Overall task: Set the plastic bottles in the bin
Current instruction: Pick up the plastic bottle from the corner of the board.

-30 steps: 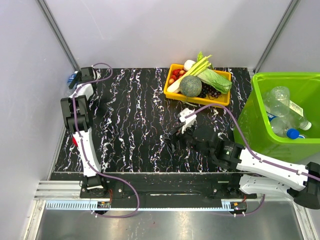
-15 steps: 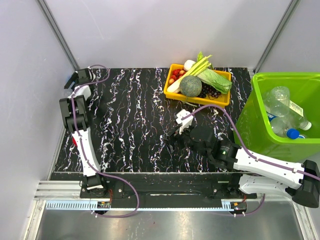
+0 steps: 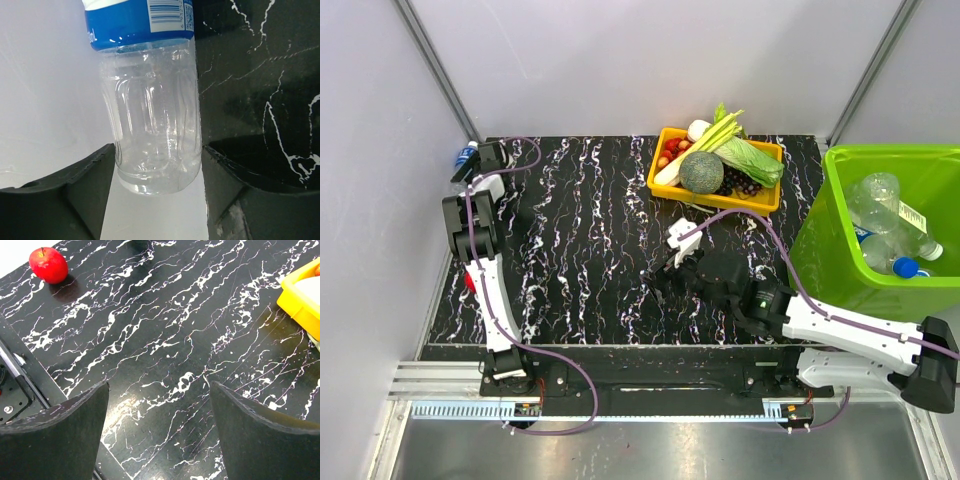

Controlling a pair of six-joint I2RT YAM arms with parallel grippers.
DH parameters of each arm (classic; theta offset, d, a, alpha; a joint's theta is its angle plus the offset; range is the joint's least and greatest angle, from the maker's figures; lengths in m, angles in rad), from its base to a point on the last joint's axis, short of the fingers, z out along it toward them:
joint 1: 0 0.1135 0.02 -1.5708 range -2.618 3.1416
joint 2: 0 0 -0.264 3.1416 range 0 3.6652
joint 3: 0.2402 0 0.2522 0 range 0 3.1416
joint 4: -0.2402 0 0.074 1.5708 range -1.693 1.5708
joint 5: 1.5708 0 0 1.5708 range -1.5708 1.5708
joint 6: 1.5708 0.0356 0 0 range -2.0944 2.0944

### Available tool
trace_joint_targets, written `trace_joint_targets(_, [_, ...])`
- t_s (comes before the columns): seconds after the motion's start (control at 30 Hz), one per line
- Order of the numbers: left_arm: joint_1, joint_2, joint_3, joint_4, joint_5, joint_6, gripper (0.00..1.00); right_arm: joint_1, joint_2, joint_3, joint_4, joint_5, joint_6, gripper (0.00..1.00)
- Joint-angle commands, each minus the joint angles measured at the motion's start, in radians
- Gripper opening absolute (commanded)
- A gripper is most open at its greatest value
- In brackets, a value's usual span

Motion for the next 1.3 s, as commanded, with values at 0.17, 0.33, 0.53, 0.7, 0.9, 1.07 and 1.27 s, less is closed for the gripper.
trace_joint_targets(0.17, [-0.007,0.005,0.017,0.064,-0.048,0.04,0.47,0.002,0.008,0.038,0.055,-0.02,-0.016,0.87])
trace_joint_targets(0.33, [-0.03,-0.001,-0.009,0.081,-0.071,0.038,0.41,0.002,-0.017,0.049,0.038,-0.03,-0.02,0.87])
trace_joint_targets(0.53, [-0.055,-0.048,-0.044,0.13,-0.123,0.043,0.35,0.002,-0.072,0.03,0.03,-0.033,0.0,0.87])
trace_joint_targets(0.7, [-0.084,-0.128,-0.107,0.156,-0.163,-0.002,0.32,0.004,-0.114,0.023,0.03,-0.02,0.0,0.86])
trace_joint_targets(0.9, [-0.148,-0.239,-0.232,0.15,-0.189,-0.146,0.32,0.002,-0.15,0.029,-0.011,-0.024,0.012,0.86])
trace_joint_targets(1.07, [-0.188,-0.352,-0.311,0.089,-0.234,-0.284,0.29,0.002,-0.206,0.072,-0.124,-0.031,0.05,0.83])
trace_joint_targets(1.27, [-0.214,-0.56,-0.334,-0.202,-0.062,-0.722,0.26,0.002,-0.301,0.075,-0.148,0.003,0.053,0.82])
